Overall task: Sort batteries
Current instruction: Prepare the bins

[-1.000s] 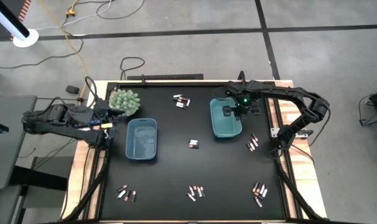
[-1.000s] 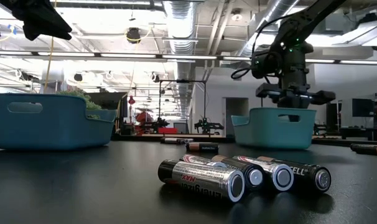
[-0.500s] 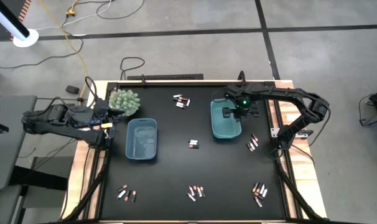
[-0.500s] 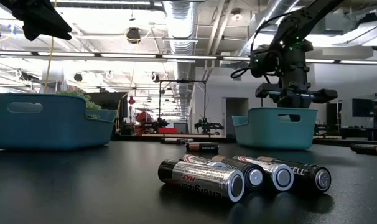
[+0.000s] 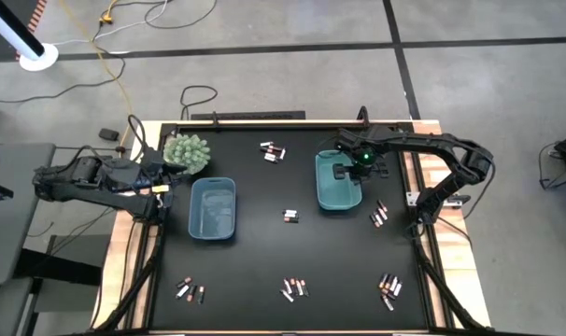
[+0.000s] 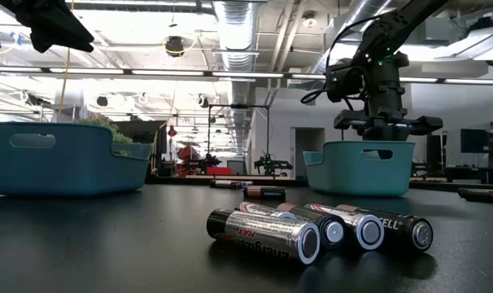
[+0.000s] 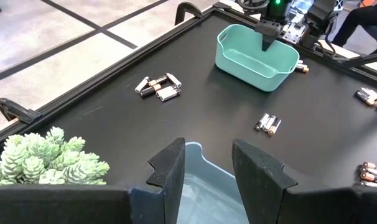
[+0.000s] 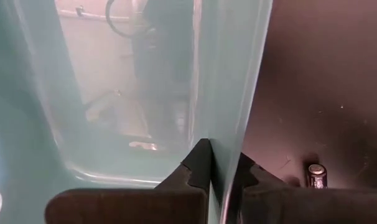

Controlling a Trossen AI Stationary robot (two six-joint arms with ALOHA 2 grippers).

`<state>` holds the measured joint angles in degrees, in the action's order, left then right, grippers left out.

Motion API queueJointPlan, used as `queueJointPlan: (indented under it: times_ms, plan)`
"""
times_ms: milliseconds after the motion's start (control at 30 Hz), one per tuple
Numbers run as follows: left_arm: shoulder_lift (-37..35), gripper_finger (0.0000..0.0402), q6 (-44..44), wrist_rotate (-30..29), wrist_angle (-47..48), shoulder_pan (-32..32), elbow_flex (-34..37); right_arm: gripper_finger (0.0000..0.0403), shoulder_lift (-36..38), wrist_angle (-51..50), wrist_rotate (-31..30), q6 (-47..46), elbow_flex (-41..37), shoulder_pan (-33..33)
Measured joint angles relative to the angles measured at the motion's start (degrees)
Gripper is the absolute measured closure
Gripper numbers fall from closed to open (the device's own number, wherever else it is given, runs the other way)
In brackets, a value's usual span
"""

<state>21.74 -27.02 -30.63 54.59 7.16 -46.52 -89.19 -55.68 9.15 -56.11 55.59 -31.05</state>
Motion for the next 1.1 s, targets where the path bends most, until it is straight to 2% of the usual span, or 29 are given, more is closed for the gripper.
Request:
queueJointPlan:
  times_ms: [300, 533, 767, 1100]
  plan:
    - [0.0, 0.0274, 0.02, 0.0, 0.0, 0.0, 0.0, 0.0365, 0.0, 0.73, -0.08, 1.12, 0.0, 0.0]
    - [0.0, 0.0274, 0.02, 0.0, 0.0, -0.02, 0.0, 0.0369, 0.02, 0.7, -2.61, 3.49, 0.02, -1.78]
    - [-0.02, 0.0274, -0.41, 0.0, 0.0, -0.02, 0.0, 0.0385, 0.48, -0.92, -4.31, 9.66, 0.09, -9.06]
    - [-0.02, 0.0274, -0.44, 0.0, -0.02, 0.0, 0.0, 0.0386, 7.23, -2.04, -6.24, 19.0, 0.04, -20.31]
